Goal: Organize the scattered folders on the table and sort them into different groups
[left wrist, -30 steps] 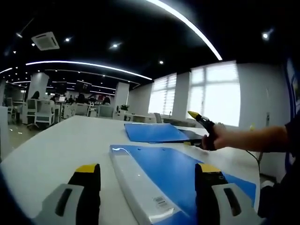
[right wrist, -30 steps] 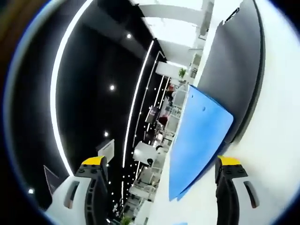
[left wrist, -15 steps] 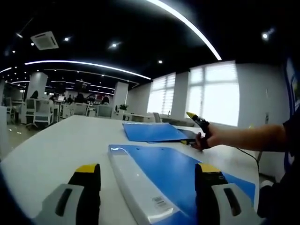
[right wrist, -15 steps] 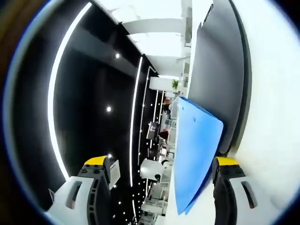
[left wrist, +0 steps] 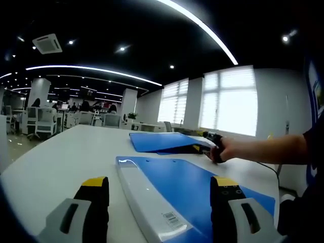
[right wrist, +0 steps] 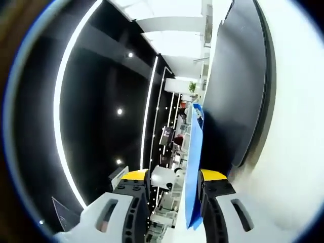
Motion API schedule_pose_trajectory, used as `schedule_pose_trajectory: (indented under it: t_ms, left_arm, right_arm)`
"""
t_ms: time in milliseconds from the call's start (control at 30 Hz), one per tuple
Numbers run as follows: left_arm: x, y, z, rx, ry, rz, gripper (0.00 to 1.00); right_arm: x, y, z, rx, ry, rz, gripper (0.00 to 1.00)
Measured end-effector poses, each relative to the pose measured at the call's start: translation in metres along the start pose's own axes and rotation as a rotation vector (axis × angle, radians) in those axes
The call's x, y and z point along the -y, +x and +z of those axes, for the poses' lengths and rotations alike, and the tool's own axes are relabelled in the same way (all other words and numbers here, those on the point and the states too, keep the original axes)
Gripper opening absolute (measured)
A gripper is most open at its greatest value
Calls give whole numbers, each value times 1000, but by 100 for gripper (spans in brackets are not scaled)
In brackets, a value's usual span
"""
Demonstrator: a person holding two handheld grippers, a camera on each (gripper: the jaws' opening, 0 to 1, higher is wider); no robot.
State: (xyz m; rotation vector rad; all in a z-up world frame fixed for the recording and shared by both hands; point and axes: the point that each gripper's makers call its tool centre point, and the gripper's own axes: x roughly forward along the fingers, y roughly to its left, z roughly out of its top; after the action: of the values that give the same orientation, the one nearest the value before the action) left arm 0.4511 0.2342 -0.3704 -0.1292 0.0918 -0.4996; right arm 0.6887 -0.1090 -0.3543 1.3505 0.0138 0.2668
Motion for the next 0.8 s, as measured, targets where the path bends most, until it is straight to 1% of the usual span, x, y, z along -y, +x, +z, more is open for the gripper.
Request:
schedule_pose_trajectory:
  t_ms: [67, 100, 233, 267, 333, 367, 400, 433, 500, 600, 633, 700, 733, 767, 800]
  left_arm:
    - [0, 0, 0, 0, 1, 0, 83]
    - [0, 0, 0, 0, 1, 0, 83]
    - [0, 0, 0, -2, 1, 0, 82]
    - [0, 0, 0, -2, 1, 0, 82]
    - [0, 0, 0, -3, 4, 0, 82]
    - [0, 0, 0, -4, 6, 1, 82]
    - [1, 0, 0, -5, 8, 1, 82]
    - [1, 0, 0, -5, 10, -1, 82]
    - [8, -2, 9, 48, 4, -38, 82]
    - [4, -4, 11, 56, -1, -23, 82]
    - [3, -3, 10, 52, -5, -17, 82]
    - [3, -3, 8, 39, 0, -13, 82]
    - [4, -3, 8, 38, 7, -13, 82]
    - [5, -2, 6, 32, 14, -11, 82]
    - [4, -2, 6, 31, 14, -11, 82]
  right_arm:
    - [2, -2, -4, -16, -16, -13, 25]
    - [3, -7, -8, -24, -35, -31, 22]
    - [2, -17, -16, -36, -55, -48, 9]
    - [3, -19, -17, -42, -47, -52, 4]
    - [5, -20, -16, -50, -29, -47, 4]
    - [5, -21, -17, -63, -33, -40, 3]
    - [0, -20, -17, -67, -14, -13, 3]
    - [2, -22, -18, -72, -9, -19, 3]
    - [-1, -26, -22, -89, 4, -5, 3]
    - [-3, -26, -21, -106, 21, 7, 3]
    - [2, -25, -18, -116, 8, -28, 3]
    - [0, -24, -18, -131, 11, -9, 3]
    - [3, -27, -20, -145, -1, -34, 4]
    - [14, -34, -24, -147, -30, -114, 4]
    - [15, -35, -24, -147, -30, -119, 6]
